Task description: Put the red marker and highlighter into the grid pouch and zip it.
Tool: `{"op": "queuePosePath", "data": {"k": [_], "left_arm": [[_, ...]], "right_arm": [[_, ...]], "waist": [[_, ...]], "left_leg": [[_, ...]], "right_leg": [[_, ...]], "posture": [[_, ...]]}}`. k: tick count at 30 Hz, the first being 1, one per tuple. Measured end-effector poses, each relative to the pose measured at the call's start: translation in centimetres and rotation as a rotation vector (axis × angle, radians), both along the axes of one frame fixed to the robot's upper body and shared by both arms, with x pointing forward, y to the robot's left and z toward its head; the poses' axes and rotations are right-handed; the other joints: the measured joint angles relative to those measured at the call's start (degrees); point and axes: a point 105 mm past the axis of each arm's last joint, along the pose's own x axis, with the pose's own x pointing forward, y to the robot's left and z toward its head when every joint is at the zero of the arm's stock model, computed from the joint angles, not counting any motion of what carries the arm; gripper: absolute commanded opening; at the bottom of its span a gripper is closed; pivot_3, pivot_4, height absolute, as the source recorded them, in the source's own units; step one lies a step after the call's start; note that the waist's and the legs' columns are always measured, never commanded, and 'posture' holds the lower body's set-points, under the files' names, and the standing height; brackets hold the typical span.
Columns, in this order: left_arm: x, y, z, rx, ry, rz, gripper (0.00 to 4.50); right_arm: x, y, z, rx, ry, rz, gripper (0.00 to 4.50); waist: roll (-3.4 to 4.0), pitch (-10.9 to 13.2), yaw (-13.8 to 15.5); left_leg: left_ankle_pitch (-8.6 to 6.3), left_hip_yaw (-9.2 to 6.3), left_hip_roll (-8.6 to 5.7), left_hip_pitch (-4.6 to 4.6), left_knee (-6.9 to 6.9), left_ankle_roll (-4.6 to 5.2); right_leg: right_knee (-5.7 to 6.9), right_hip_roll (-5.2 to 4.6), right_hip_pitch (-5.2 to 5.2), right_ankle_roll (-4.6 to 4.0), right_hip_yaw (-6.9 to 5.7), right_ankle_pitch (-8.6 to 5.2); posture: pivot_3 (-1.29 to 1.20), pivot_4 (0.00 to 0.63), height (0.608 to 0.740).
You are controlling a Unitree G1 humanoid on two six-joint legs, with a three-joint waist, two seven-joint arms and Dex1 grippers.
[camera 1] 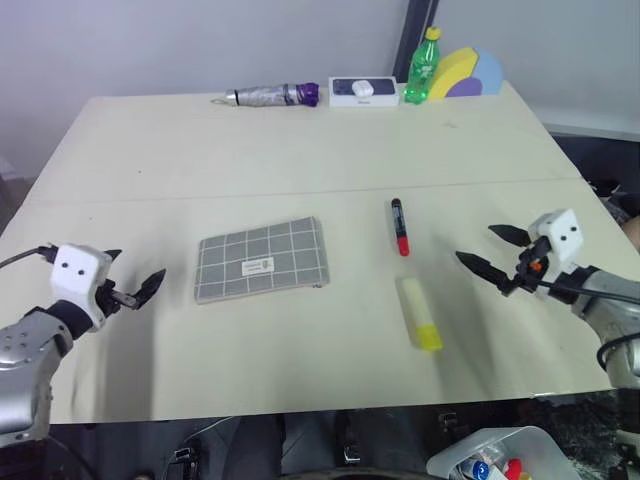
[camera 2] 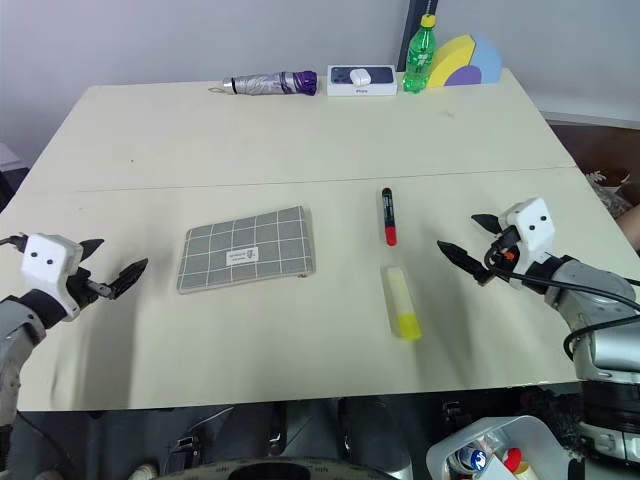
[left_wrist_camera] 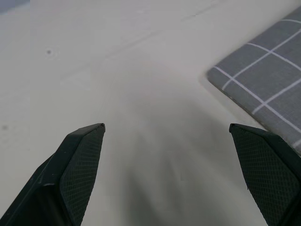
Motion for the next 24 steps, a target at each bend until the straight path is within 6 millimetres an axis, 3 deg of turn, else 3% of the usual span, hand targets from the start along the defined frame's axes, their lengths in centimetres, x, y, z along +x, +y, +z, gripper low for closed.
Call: {"op": "queuePosePath", "data": {"k": [4,10,18,24], "left_arm": [[0.6,-1.2,0.2,0.118,-0.064,-0.038,4.5],[1.7,-2.1,0.2,0.292,-0.125,-0.097,4.5],[1.9,-1.4,-0.7,0.501,-0.111,-0.208,4.5],[0.5,-0.1,-1.6,0.603,-0.055,-0.293,4.5]], "right_arm": [[1.3,3.7,0.7,0.043,-0.03,0.064,3.21],[3.5,8.4,1.5,0.012,-0.049,0.078,0.05],[5.8,13.0,-1.5,-0.085,0.009,0.025,0.05],[7.3,17.2,-3.2,-0.116,0.059,0.071,0.05]], "waist": [[0.0,0.0,-0.41],[-0.03,-0.01,-0.69],[-0.07,-0.03,-1.43],[-0.08,-0.03,-1.46]], "left_leg": [[0.0,0.03,0.02,0.01,-0.01,0.0],[0.0,0.04,0.02,-0.03,-0.03,0.0],[0.0,0.12,0.02,-0.06,-0.1,0.0],[0.0,0.21,0.05,-0.13,-0.14,0.0]], "right_leg": [[0.0,0.02,-0.03,0.01,0.05,0.01],[0.0,0.0,-0.07,0.02,0.06,0.02],[0.0,-0.06,-0.17,0.03,0.09,0.03],[0.03,-0.07,-0.31,0.02,0.16,0.04]], "posture": [[0.0,0.15,0.74],[0.0,0.15,0.74],[0.0,0.15,0.74],[0.0,0.15,0.74]]}}
